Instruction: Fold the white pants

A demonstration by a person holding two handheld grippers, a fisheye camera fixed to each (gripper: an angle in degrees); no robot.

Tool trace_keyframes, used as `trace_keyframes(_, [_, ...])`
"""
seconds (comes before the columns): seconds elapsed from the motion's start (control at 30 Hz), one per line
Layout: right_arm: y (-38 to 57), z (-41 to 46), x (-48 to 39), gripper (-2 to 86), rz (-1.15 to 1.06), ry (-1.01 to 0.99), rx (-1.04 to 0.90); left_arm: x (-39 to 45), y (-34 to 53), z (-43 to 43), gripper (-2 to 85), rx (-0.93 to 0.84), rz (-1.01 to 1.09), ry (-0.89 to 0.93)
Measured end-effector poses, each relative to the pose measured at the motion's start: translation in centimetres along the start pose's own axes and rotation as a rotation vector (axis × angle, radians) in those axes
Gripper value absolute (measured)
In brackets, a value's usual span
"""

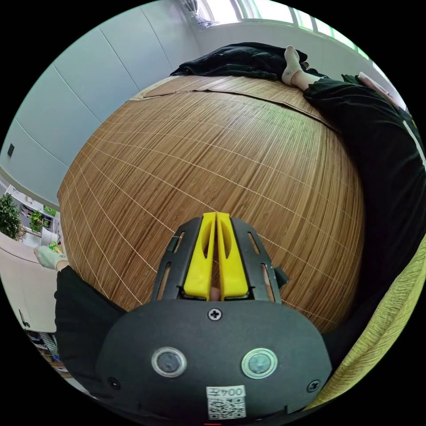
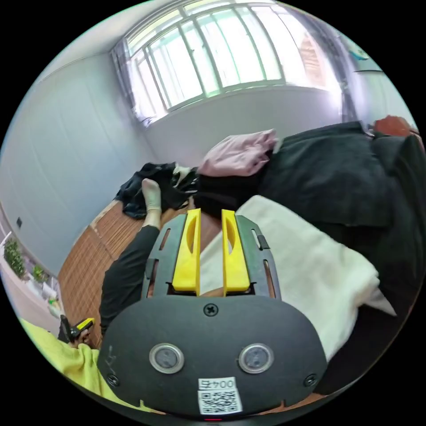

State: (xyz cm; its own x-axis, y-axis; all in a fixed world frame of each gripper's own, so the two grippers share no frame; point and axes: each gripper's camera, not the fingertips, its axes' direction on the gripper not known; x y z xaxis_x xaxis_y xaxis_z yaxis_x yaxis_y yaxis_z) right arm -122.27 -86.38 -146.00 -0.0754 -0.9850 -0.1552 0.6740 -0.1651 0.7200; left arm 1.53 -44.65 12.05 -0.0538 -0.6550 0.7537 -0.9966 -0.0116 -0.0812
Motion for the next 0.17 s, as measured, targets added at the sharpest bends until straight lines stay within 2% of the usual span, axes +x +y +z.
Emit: trace_keyframes(0.17, [-3.4, 16.2, -5.3, 16.2, -0.143, -0.195, -0.186, -2.1, 0.4, -1.3, 0.7, 0.024, -0.035, 0.012])
